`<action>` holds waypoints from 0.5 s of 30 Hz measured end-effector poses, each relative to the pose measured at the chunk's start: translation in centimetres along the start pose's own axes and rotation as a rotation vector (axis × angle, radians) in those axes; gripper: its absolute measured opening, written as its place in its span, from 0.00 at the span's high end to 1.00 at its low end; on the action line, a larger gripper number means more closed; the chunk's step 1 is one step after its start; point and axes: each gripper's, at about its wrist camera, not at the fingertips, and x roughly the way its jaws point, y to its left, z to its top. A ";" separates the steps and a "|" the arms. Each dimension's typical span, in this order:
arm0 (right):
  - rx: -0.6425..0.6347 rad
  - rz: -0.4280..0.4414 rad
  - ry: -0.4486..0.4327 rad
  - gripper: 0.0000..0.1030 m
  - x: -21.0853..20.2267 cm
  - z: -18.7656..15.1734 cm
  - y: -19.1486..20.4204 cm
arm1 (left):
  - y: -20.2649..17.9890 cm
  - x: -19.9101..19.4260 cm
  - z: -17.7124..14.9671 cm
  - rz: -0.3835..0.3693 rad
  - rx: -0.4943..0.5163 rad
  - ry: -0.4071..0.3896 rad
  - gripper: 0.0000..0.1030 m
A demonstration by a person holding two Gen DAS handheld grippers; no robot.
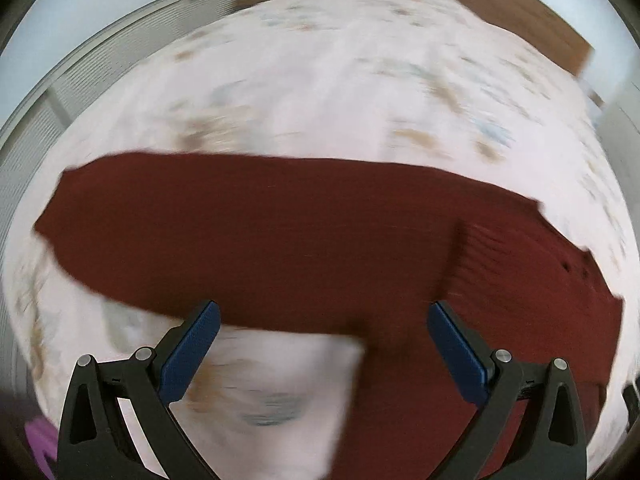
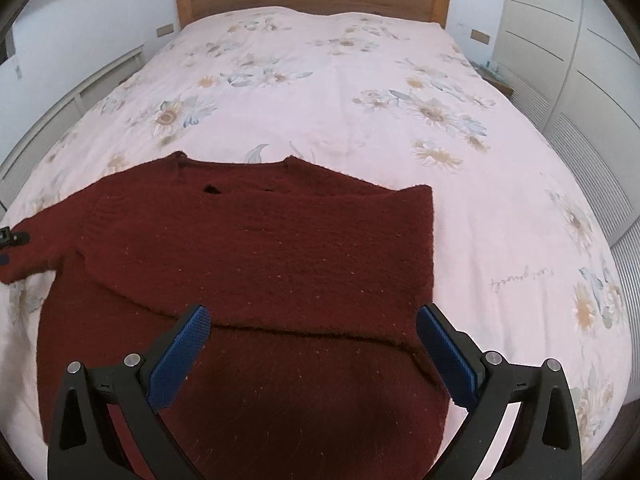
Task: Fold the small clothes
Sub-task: 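Fold the side of the body inward over the sleeve with the left tool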
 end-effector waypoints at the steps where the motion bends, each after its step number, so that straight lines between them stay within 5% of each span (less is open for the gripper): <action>1: 0.001 -0.004 0.001 0.01 -0.1 -0.1 0.0 | 1.3 -0.2 0.1 0.022 -0.035 -0.001 0.01; 15: 0.038 -0.033 0.018 0.01 0.1 -0.9 -0.7 | 14.4 -0.1 -0.5 0.107 -0.397 0.038 0.01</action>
